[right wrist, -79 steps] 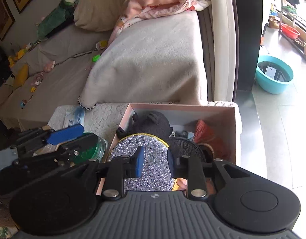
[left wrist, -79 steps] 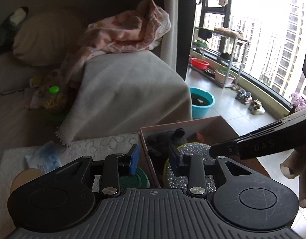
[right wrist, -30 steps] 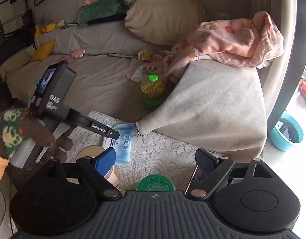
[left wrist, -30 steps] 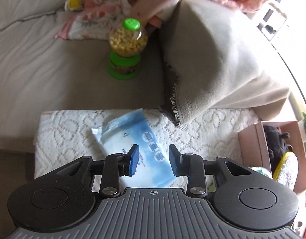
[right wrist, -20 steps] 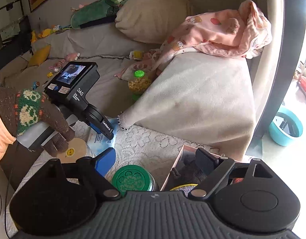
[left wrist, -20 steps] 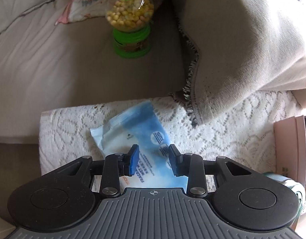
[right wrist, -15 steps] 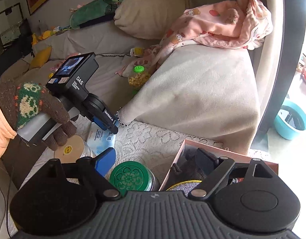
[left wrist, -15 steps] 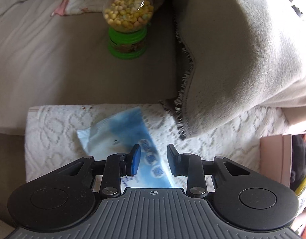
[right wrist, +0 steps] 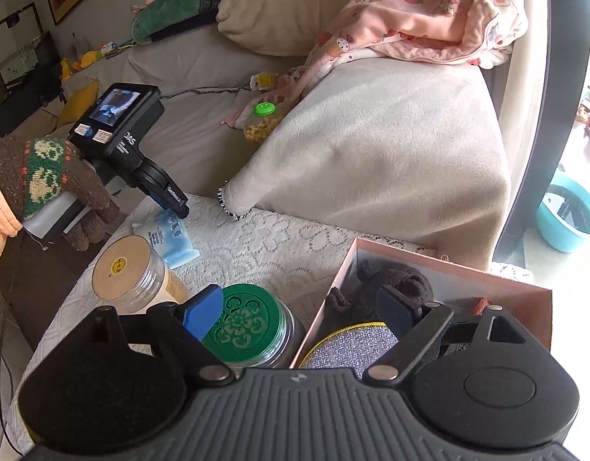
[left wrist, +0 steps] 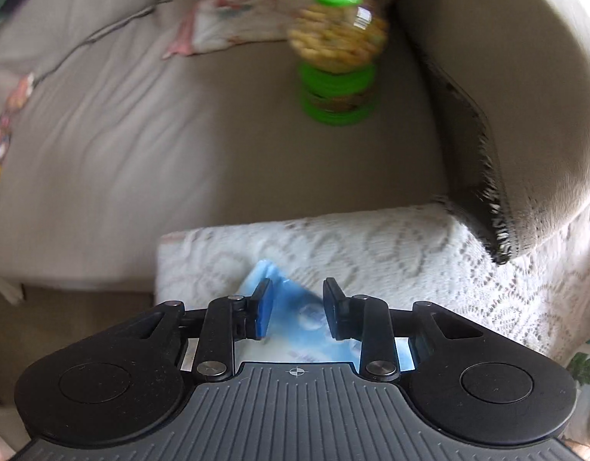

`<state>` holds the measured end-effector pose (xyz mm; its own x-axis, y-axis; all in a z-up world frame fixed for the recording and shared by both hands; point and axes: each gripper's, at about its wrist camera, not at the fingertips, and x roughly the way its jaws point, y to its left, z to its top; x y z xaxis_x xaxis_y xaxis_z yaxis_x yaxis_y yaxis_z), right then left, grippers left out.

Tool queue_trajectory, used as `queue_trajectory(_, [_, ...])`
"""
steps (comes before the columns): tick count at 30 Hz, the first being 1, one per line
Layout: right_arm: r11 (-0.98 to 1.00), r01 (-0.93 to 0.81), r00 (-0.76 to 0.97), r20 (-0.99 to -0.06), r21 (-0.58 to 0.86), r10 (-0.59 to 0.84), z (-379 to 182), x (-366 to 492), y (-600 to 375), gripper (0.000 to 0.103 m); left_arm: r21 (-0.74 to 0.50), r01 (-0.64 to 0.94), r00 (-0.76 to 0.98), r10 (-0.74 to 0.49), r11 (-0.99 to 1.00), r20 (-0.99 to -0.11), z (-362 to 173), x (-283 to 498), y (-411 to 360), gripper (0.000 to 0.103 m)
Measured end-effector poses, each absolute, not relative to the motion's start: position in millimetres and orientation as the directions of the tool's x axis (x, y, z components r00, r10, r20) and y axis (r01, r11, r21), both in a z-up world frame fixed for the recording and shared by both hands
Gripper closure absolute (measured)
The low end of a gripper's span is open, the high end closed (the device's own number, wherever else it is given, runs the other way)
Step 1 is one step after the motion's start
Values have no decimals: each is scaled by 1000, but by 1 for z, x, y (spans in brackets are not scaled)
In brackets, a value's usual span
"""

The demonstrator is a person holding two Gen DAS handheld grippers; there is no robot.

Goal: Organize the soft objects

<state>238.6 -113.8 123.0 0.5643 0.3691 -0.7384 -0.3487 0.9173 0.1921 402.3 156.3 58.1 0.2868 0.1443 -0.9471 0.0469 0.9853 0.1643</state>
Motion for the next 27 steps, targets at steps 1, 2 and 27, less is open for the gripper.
queue_trajectory(1, [917,-352,564,-738,189,369,122,237,-113,15,140,14,302,130,990,-945,65,395,165,70])
queue_trajectory(2, [916,-355,565,-738,187,370,122,236,-113,15,110,-11,307,108,994,-945,72,388,172,70])
queue_trajectory(27, [925,-338,563,-750,173,346,120,222,-119,15,-136,-1,391,-125,991,-912,64,382,177,53])
